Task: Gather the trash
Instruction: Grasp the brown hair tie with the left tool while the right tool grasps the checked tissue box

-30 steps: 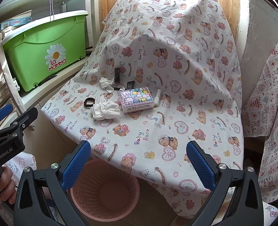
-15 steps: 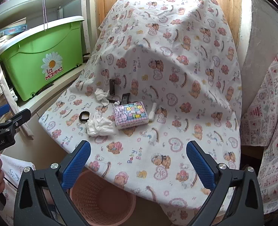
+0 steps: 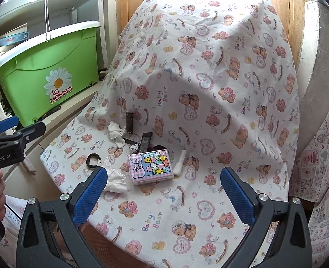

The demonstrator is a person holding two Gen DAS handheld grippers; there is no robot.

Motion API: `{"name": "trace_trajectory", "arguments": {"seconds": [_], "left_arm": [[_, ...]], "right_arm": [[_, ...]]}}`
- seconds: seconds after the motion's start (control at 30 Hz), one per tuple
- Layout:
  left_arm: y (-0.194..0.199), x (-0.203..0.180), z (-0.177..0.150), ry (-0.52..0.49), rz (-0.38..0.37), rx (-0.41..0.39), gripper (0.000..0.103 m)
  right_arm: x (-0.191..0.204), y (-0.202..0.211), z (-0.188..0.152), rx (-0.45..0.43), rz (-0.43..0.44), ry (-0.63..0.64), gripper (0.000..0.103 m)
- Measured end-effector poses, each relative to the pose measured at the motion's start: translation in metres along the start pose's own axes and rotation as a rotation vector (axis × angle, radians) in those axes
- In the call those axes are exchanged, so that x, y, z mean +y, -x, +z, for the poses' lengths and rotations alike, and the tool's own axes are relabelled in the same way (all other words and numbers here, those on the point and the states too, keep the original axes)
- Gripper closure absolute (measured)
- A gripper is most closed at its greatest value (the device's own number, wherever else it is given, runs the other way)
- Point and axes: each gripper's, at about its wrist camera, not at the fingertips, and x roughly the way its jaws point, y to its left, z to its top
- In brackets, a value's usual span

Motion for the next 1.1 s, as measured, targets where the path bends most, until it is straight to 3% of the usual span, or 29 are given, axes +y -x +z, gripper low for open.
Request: {"name": "trace_trajectory", "arguments": {"seconds": [0.3, 0.4, 0.53, 0.6, 0.73, 0.87, 0.9, 0.97, 1.1], "left_arm": [[-0.067, 0.000, -0.022, 0.067, -0.023, 0.214, 0.011], [-0.081, -0.004, -0.025, 0.068, -0.062, 0.257, 0.026], [-0.096, -0.015, -0.026, 0.048, -0.140, 0.299, 0.057], [-0.099, -0.021, -0.024, 0.037, -0.180, 0.309, 0.068], [-0.102, -0.029, -0.023, 0.018, -0.181, 0.306, 0.070], [-0.103, -0.033, -0.021, 0.005, -0.169, 0.302, 0.075], [-0.103, -0.033, -0.021, 0.013, -0.182, 0.304, 0.079], [-0.109, -0.030, -0.017, 0.029, -0.201, 0.323, 0.100], [-0.106, -0.019, -0.011, 0.092, -0.249, 0.310, 0.100]], "right_arm": [[-0.017, -0.049, -0.013, 0.105, 0.037, -0.037, 0.006], [-0.018, -0.058, -0.009, 0.119, 0.052, -0.046, 0.006], [-0.013, -0.064, -0.004, 0.126, 0.065, -0.017, 0.006], [-0.010, -0.070, -0.003, 0.146, 0.086, -0.012, 0.006], [-0.001, -0.086, -0.003, 0.210, 0.154, 0.032, 0.006], [0.008, -0.103, -0.003, 0.244, 0.148, 0.076, 0.007], [0.009, -0.107, -0.002, 0.250, 0.148, 0.080, 0.011], [0.010, -0.112, -0.001, 0.263, 0.150, 0.084, 0.014], [0.011, -0.117, 0.005, 0.261, 0.155, 0.079, 0.017]]}}
